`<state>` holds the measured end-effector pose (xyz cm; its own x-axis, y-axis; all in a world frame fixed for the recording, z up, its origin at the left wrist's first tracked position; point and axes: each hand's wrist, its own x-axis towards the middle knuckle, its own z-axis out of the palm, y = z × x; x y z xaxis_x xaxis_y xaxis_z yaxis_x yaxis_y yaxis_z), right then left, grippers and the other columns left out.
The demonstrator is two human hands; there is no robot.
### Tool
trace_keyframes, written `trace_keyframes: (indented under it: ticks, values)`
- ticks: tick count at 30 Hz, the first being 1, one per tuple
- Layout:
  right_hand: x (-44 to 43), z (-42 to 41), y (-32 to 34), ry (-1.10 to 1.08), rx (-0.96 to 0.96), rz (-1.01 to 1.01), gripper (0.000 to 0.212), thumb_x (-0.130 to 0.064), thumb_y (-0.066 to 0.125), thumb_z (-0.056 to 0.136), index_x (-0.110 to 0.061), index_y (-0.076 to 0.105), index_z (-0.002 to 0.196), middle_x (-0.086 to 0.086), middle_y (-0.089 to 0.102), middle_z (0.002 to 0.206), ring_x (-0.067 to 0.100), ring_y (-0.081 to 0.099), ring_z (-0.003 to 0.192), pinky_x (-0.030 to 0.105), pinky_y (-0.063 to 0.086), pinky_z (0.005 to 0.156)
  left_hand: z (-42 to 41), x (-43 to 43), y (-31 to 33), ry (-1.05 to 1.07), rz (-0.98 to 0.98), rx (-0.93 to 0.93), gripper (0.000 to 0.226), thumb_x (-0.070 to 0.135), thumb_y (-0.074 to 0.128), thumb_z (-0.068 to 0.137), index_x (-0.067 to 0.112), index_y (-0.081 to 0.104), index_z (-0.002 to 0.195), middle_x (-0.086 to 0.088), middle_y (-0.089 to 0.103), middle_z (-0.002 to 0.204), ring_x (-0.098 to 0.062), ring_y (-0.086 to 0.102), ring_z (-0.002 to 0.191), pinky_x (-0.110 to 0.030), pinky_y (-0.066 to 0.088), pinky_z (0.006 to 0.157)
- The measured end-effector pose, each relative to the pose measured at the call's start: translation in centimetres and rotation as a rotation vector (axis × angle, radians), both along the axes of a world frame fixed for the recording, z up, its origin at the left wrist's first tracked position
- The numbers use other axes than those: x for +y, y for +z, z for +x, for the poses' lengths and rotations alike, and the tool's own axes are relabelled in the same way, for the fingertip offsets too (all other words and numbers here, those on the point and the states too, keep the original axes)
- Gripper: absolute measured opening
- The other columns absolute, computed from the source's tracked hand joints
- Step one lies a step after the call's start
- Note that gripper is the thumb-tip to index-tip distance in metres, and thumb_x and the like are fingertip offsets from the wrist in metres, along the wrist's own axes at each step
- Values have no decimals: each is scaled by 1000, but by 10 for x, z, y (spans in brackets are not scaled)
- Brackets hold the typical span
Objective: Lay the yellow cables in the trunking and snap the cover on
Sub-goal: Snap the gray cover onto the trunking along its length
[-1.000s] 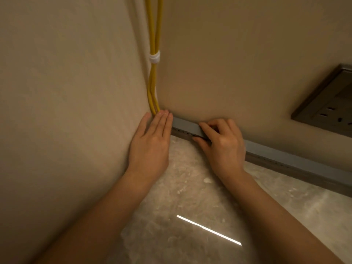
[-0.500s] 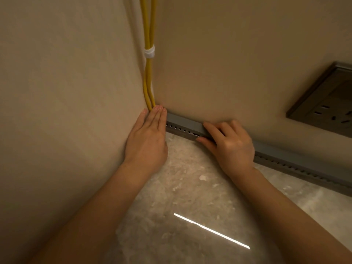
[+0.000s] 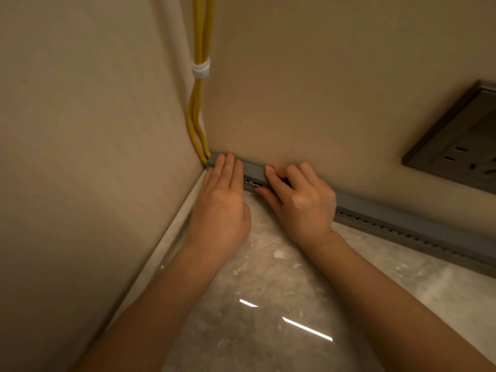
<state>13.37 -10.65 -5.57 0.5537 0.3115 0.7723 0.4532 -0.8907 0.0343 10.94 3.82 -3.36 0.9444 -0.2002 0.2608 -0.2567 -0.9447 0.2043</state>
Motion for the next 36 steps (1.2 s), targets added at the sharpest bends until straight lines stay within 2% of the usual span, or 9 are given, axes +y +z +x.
trace_keyframes:
  ticks: [3,9,12,16,19,22,25,33,36]
  values:
    - [2,2,-1,8,-3,0,21,-26,69,83,-8,73,93,3,68,76,24,58,65,30,47,51,-1,-9,-10,46,164,41,72,13,37,88,-6,-5,143,-25,-6,154,-33,-7,143,-38,-4,117]
    - [0,-6,3,189,177,15,27,-14,61,82,-6,68,107,7,68,94,29,58,83,37,51,75,1,-12,-4,71,323,85,66,12,28,90,-8,-8,142,-27,-4,153,-36,-3,143,-41,1,116]
    - [-10,-13,10,245,241,-20,31,-11,60,81,-5,65,112,12,66,104,30,56,96,40,37,102,1,-12,0,76,368,112,67,14,31,90,-9,-5,142,-27,-1,153,-36,1,143,-41,5,116]
    - [-40,-43,8,175,362,-61,38,-13,58,84,-9,59,122,14,58,123,31,49,118,40,29,109,1,-19,6,100,356,160,67,14,34,89,-10,-1,142,-28,3,153,-37,6,142,-42,6,117]
    - [-81,-69,4,73,507,-166,51,-35,53,89,-18,44,137,7,41,145,23,28,138,38,16,115,2,-20,9,102,372,193,72,15,39,88,-10,-2,142,-28,2,153,-37,6,142,-42,5,117]
    - [-120,-88,9,17,628,-351,66,-54,40,91,-21,24,146,0,17,155,18,5,144,37,2,117,0,-19,9,110,372,214,76,16,42,88,-9,-4,142,-27,-1,153,-36,4,143,-42,4,117]
    - [-148,-103,13,16,728,-456,70,-58,30,92,-20,11,148,-1,7,156,16,1,144,34,-2,117,0,-22,11,117,347,248,80,19,46,87,-9,-4,142,-27,-2,153,-37,3,143,-42,4,117]
    - [-153,-103,7,-26,800,-345,71,-61,21,92,-26,-6,147,-10,-6,154,4,-9,141,25,-12,114,5,-18,15,110,280,289,87,22,54,82,-6,0,144,-25,0,154,-34,4,143,-40,5,118]
    - [-155,-102,5,-22,799,-328,71,-62,20,91,-28,-8,147,-12,-8,154,2,-11,141,23,-14,112,4,-25,15,143,37,244,76,17,50,85,-5,8,144,-23,6,154,-33,6,143,-40,8,118]
